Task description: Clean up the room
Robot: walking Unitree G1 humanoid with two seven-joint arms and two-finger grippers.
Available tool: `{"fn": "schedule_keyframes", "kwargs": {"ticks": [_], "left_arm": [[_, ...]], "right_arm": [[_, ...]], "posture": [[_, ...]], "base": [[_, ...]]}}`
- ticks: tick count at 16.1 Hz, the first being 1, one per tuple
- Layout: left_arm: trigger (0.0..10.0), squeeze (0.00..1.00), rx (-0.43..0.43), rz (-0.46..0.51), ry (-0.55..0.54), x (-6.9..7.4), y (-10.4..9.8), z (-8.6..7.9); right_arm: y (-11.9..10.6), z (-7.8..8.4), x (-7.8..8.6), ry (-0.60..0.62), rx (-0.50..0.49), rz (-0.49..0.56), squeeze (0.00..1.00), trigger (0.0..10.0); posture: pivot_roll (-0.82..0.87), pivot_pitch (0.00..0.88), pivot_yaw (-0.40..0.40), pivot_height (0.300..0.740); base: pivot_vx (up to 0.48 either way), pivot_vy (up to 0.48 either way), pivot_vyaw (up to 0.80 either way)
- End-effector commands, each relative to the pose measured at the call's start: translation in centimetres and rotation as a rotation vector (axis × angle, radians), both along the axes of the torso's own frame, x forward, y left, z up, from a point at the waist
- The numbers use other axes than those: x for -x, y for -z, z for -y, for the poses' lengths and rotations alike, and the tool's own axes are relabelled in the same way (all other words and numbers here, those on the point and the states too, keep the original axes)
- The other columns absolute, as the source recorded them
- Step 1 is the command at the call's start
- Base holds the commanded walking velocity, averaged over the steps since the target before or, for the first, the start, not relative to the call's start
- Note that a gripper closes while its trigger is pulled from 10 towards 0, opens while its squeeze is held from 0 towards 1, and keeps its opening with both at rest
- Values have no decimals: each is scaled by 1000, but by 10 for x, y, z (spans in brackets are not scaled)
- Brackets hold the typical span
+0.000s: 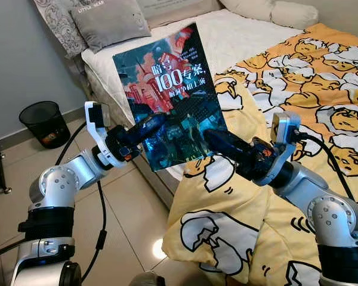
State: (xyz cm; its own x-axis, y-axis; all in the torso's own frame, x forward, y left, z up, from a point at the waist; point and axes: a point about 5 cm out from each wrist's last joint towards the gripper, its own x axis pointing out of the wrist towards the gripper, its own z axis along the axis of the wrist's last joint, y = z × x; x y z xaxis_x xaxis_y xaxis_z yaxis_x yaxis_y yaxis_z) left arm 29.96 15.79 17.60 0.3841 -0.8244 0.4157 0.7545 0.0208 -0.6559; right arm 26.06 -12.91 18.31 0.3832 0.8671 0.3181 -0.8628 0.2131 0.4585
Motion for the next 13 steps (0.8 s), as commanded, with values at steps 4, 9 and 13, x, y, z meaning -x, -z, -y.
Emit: {"fn": "schedule_keyframes", "kwargs": {"ticks": [4,9,13], "left_arm": [[0,0,-38,22,-3,-4,-5,4],[10000,0,-87,12,-44,-10,-1,3],[10000,1000,-148,8,-128,-19,6,5]], "right_arm": [[-6,-9,2,-51,-5,20,0,0],[0,-5,-3,19,18,-16,0,0],[-1,10,-20,256,7,3,0,0]], "posture": [[-17,0,80,740],[-18,0,89,740],[-22,0,93,740]], "base": [[0,0,0],[0,0,0],[0,0,0]]}}
